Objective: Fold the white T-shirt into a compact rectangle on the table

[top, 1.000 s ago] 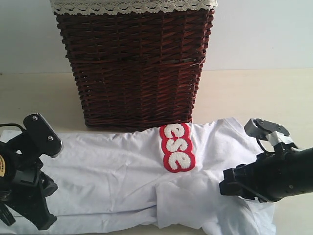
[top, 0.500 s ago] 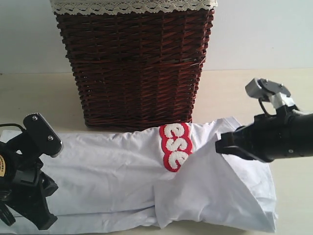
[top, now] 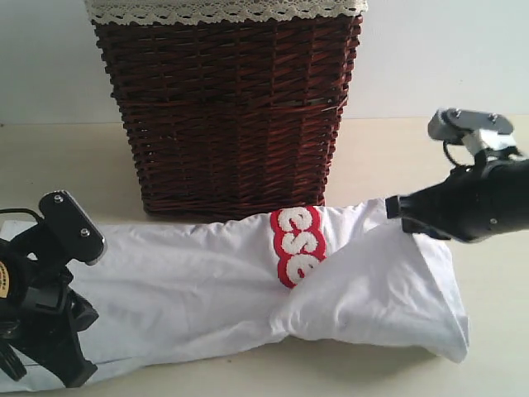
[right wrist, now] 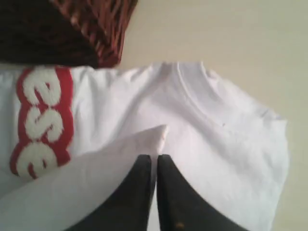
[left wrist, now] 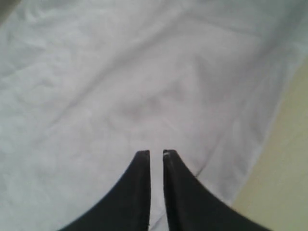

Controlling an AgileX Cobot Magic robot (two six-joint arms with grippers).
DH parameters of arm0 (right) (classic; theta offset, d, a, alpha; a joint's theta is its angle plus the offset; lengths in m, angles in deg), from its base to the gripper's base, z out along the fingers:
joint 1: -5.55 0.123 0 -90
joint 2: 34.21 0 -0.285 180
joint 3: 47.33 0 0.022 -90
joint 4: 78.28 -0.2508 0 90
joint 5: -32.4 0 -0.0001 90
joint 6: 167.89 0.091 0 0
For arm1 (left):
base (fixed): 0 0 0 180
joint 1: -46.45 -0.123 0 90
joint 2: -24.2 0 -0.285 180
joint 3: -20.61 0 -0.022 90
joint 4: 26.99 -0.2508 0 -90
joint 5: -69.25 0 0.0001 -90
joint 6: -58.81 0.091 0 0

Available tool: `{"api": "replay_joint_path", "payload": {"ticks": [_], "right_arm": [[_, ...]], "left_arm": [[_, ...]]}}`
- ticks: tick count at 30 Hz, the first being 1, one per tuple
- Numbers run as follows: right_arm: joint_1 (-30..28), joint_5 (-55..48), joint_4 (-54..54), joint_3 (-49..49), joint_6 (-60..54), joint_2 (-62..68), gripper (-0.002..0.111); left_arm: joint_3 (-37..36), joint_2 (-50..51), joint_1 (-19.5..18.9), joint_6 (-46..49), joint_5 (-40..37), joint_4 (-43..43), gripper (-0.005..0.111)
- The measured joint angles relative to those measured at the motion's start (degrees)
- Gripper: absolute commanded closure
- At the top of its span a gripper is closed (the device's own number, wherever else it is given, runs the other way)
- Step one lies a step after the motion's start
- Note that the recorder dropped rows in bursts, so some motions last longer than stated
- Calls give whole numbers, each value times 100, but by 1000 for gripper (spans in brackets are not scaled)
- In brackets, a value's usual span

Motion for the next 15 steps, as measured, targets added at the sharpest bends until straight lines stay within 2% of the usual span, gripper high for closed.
{"api": "replay_joint_path", "payload": {"ticks": [1, 2, 3, 5, 7, 10, 15], "right_arm": [[0, -176, 148, 10, 114, 326, 66], [0, -247, 183, 10, 125, 458, 53], [0, -361, 242, 10, 151, 615, 51], [0, -478, 414, 10, 263, 616, 59], [0, -767, 897, 10, 859, 467, 63], [0, -1343, 2140, -90, 2198, 128, 63], [0, -2914, 3553, -162, 2923, -119, 63]], "left_arm": [[0, 0, 0, 0, 0, 21, 94], [0, 0, 0, 0, 0, 21, 94], [0, 0, 0, 0, 0, 21, 94], [0, 0, 0, 0, 22, 21, 94], [0, 0, 0, 0, 22, 21, 94], [0, 0, 0, 0, 22, 21, 94], [0, 0, 0, 0, 22, 57, 94]]}}
